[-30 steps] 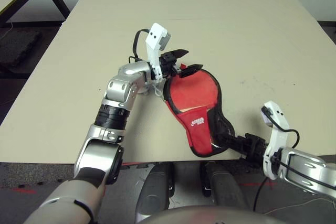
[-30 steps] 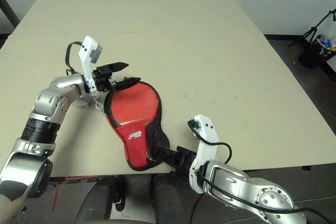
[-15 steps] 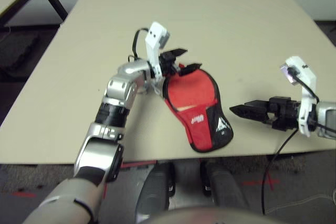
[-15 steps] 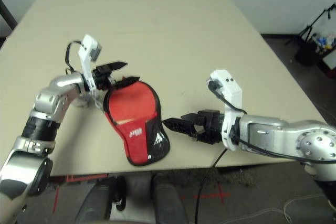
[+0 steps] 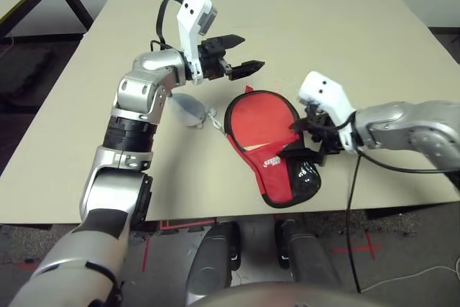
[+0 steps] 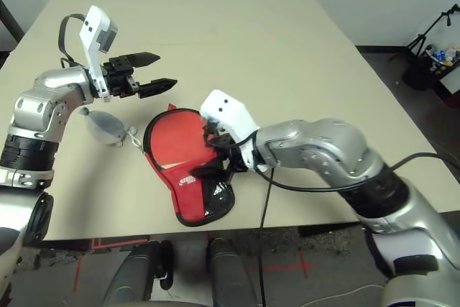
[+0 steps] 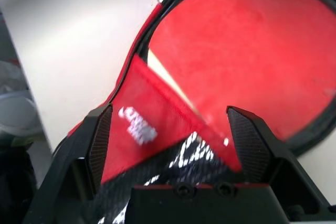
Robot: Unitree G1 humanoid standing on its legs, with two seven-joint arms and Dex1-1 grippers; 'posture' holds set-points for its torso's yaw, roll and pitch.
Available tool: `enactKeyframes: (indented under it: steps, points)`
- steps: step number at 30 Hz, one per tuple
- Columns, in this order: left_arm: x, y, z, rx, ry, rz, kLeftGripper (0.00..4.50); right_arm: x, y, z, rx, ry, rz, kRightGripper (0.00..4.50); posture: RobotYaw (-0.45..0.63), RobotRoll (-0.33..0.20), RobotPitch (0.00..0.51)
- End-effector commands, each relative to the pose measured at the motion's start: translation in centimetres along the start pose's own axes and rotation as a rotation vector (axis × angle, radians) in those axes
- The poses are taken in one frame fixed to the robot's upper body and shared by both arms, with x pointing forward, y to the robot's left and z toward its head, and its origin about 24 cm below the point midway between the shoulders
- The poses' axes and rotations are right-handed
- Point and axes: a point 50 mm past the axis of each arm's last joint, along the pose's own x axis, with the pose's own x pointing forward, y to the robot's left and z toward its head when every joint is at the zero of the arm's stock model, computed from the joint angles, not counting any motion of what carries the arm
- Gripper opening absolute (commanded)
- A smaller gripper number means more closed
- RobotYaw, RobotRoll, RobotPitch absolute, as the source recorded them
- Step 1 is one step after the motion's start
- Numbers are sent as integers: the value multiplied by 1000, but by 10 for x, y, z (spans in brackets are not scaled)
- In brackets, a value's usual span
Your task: Store the ping-pong paddle in its case and zip it.
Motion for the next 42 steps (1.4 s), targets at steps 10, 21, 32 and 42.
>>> enactKeyframes:
  steps: [10, 21, 32, 42]
  points:
    - [-51, 7, -4, -1, 228, -2, 4500, 29, -8, -11, -63, 94, 21, 4480, 17, 0, 157]
    - [-95, 24, -16, 46, 448, 109, 4500, 45, -28, -27, -110, 170, -29, 4480, 36, 0, 158]
    - [-111, 41, -42, 8, 631, 252, 4500, 55, -35, -32, -116, 188, -25, 4480, 24, 0, 152]
    - [-100, 29, -83, -148, 699, 257, 4500, 58, -33, -29, -122, 183, -16, 4480, 15, 0, 153]
